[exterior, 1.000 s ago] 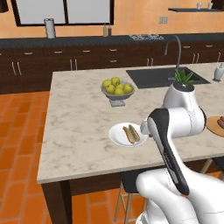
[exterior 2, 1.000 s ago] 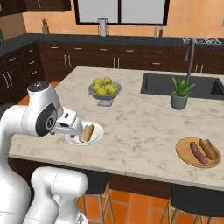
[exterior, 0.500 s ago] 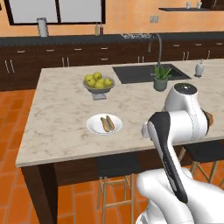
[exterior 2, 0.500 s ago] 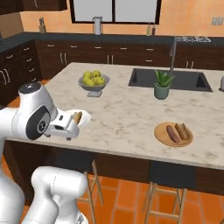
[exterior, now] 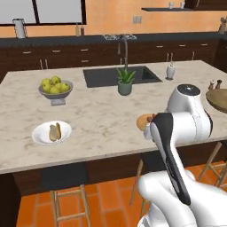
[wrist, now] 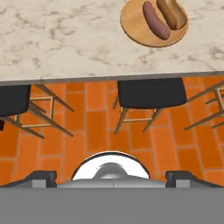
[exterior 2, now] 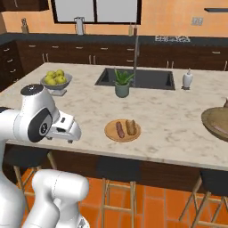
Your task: Place one bun and one sausage from the bowl on each plate.
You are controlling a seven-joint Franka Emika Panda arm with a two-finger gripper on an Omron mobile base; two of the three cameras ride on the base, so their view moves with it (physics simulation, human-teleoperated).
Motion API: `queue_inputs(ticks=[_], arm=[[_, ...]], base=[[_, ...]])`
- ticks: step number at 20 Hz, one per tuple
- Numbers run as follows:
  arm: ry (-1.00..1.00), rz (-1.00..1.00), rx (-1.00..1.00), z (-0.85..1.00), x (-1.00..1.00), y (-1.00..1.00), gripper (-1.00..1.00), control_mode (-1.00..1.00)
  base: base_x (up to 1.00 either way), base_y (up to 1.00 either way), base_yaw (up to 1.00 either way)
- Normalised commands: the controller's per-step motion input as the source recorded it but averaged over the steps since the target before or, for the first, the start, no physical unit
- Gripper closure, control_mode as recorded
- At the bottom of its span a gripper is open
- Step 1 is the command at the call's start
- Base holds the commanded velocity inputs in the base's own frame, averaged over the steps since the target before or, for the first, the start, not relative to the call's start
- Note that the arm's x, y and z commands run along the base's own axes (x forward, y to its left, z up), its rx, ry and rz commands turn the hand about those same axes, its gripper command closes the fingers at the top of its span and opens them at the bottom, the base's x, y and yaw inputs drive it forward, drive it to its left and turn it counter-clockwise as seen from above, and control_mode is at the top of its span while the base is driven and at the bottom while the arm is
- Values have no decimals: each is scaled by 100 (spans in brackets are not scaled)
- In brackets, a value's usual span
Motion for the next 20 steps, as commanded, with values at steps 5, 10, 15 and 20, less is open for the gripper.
queue_inputs(ticks=[5,10,15,20], arm=[[0,0,0,0,0,0,-100,100],[0,0,0,0,0,0,-100,100],[0,0,0,0,0,0,-100,100],[0,0,0,0,0,0,-100,100]], base=[[0,-98,-4],[0,-95,-5],[0,-92,-4],[3,-85,-1]])
